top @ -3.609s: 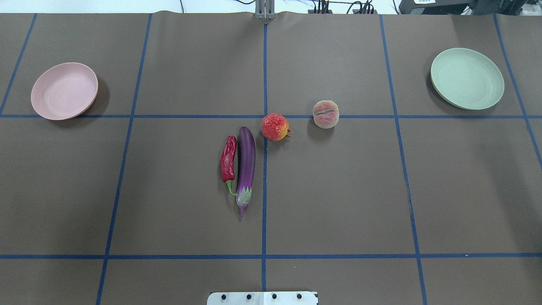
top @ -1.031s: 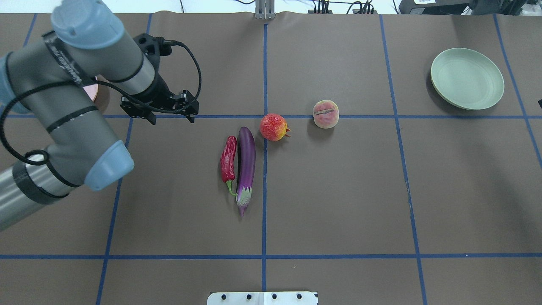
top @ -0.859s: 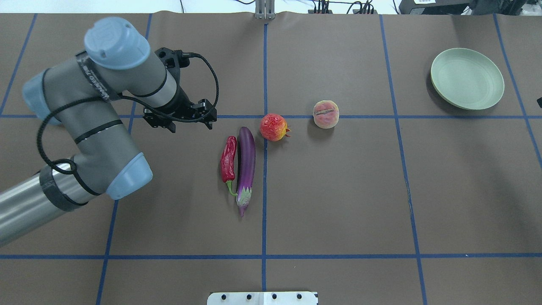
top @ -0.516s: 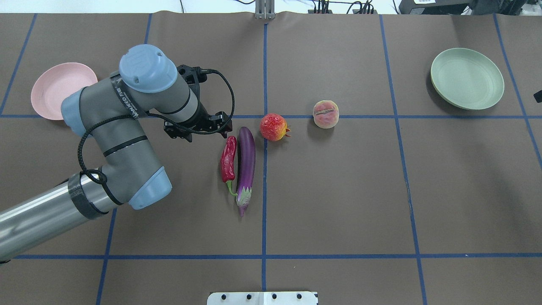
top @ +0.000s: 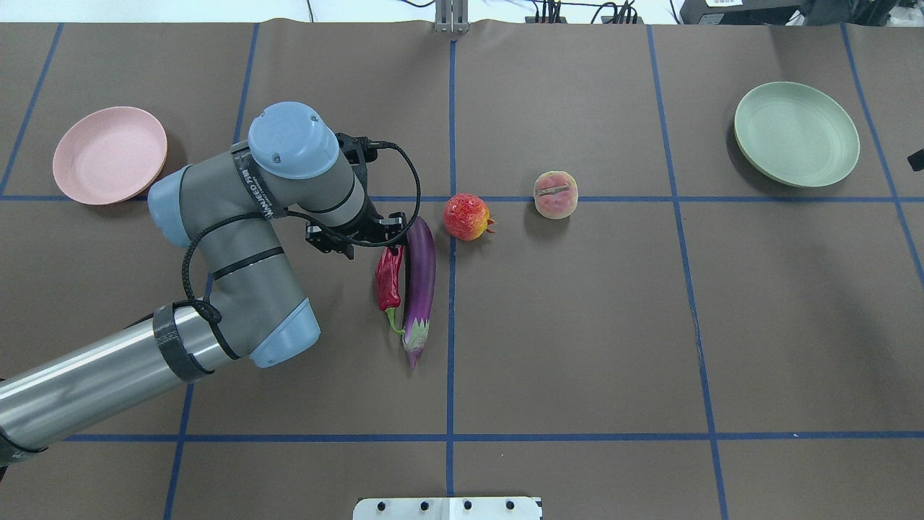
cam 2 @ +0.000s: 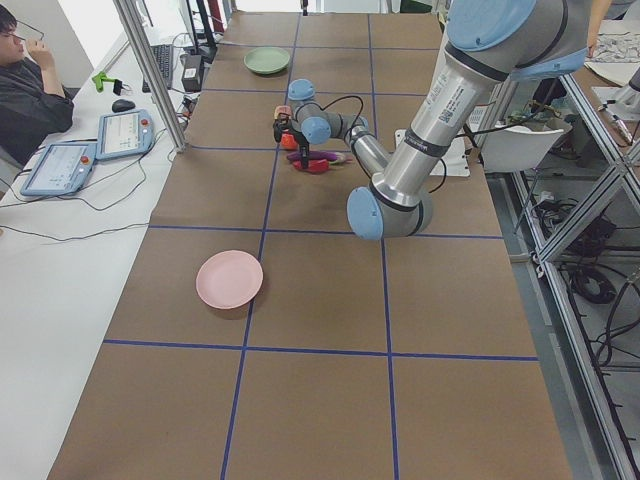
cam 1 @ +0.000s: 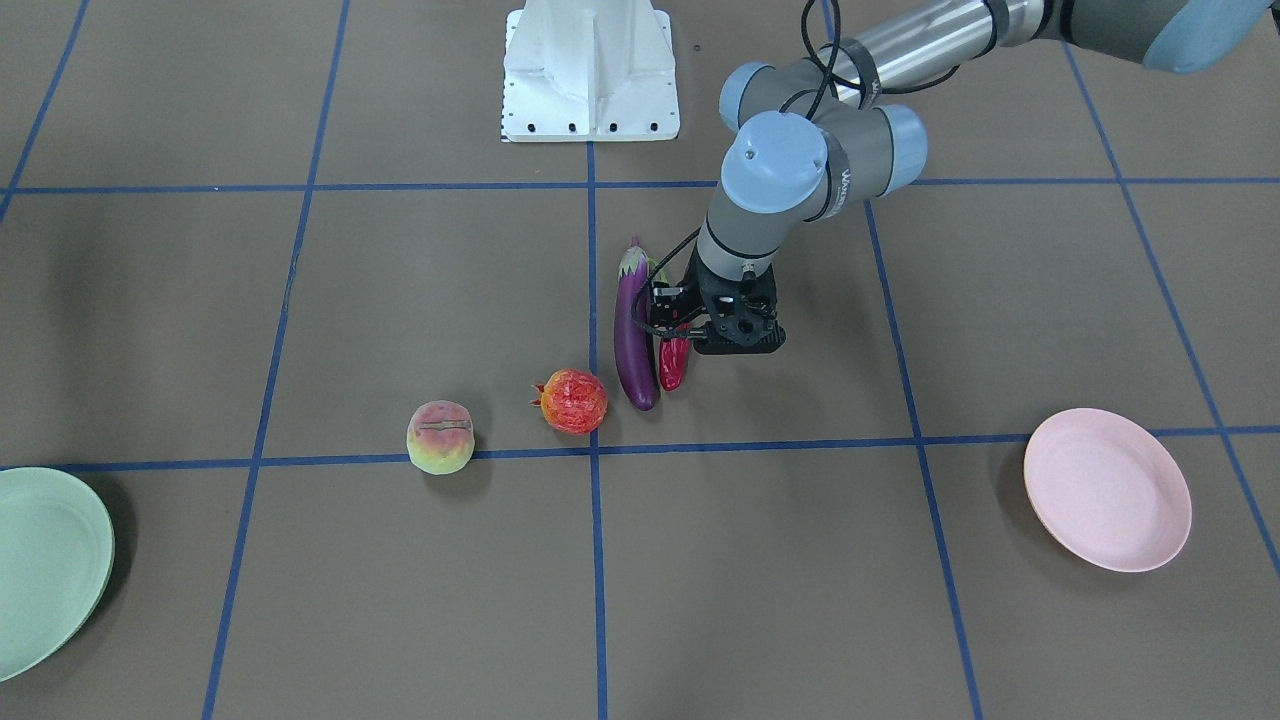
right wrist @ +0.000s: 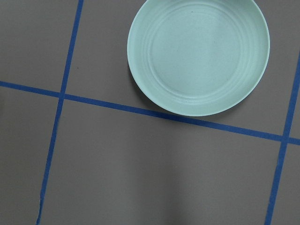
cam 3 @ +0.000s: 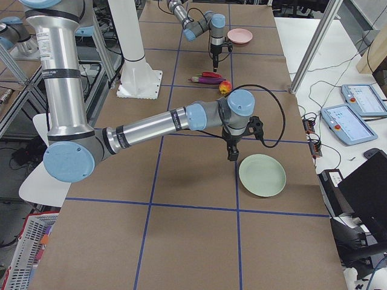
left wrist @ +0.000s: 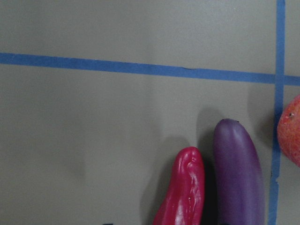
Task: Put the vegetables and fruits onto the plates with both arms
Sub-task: 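Move the left gripper down over the red chili pepper, then lift the red chili with left gripper while right arm reaches for peach, then carry chili toward pink plate while right gripper descends onto peach, then lower chili onto pink plate while right gripper lifts the peach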
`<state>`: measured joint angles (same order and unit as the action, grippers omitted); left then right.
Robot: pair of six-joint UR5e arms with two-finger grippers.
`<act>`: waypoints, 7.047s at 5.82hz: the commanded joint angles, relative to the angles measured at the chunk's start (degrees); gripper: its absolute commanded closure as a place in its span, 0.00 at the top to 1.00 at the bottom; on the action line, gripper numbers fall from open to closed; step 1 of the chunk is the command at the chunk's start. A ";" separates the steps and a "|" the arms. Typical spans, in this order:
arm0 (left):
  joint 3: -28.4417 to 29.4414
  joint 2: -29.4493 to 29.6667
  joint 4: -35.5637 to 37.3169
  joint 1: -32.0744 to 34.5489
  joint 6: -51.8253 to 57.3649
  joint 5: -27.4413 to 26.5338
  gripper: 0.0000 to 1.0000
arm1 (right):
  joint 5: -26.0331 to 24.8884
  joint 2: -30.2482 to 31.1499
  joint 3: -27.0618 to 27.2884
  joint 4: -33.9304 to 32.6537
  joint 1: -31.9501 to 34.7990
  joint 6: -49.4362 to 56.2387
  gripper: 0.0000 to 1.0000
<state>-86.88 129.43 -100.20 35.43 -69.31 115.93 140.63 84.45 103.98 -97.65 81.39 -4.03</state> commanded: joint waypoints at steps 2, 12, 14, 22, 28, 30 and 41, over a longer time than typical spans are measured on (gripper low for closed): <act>1.71 0.74 -0.25 -1.50 0.06 0.00 0.71 | 0.00 -0.16 -0.10 0.00 -0.01 -0.02 1.00; 0.31 0.21 0.71 3.13 -4.60 0.52 0.00 | 0.44 -7.69 -0.80 -0.70 -1.75 -3.68 1.00; 0.31 -0.93 0.71 8.67 -4.34 0.70 0.00 | -0.43 -14.80 -1.24 -0.27 -9.45 -14.02 1.00; -1.27 -6.21 10.73 27.15 22.91 8.35 0.00 | -24.95 -34.96 -21.89 17.58 -35.06 -48.71 1.00; -0.75 -6.29 10.73 29.25 23.17 8.26 0.00 | -30.67 -35.49 -25.58 17.49 -39.47 -48.36 1.00; 1.08 -6.91 11.43 31.88 30.31 8.26 0.00 | -30.68 -35.49 -26.46 17.49 -39.73 -48.09 1.00; 16.01 -12.71 8.74 38.40 54.02 7.82 0.00 | -33.22 -35.93 -13.47 16.96 -33.25 -47.92 0.00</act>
<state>-73.69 117.01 -89.64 73.97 -15.48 123.75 107.46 48.52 89.05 -80.73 46.47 -52.00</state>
